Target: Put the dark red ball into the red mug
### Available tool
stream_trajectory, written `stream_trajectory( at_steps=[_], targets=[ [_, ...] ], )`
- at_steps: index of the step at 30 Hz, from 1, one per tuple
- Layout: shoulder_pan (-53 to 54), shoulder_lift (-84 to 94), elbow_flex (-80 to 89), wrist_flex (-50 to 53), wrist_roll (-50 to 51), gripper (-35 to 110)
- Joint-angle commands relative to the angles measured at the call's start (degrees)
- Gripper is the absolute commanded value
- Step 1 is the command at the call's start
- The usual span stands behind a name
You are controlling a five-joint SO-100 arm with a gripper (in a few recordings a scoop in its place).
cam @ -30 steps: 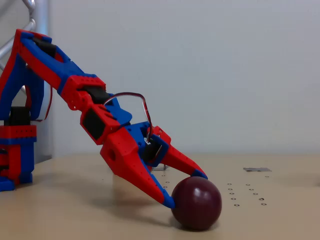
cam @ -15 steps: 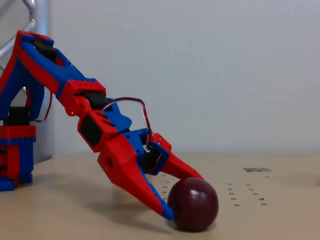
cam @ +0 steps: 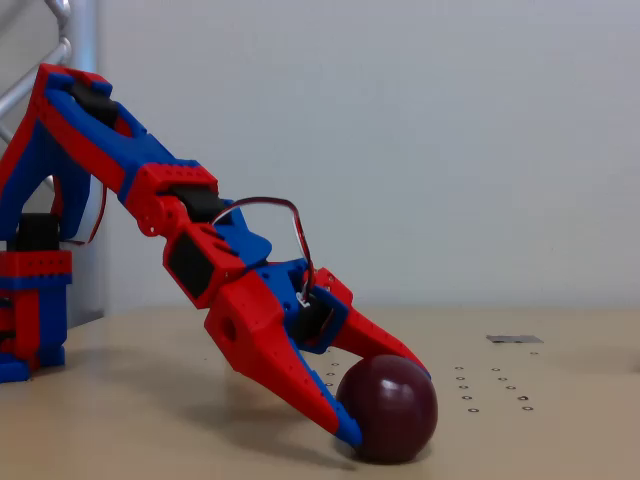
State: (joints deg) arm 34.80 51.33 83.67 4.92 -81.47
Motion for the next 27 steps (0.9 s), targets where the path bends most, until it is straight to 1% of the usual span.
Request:
stream_trajectory(
  at_steps=[1, 10, 15, 20, 22, 27],
  targets=[
    [-0.6, 2.8, -4.7, -1.7, 0.5, 37],
    [-0.7, 1.9, -4.7, -1.7, -0.5, 35],
    [-0.9, 1.1, -4.7, -1.3, -2.2, 30],
    [-1.1, 1.1, -5.9, 2.1, -2.8, 25],
    [-1.1, 1.1, -6.3, 2.5, -2.1, 25],
    [-1.2, 1.1, -7.2, 2.5, -0.2, 31]
  ],
)
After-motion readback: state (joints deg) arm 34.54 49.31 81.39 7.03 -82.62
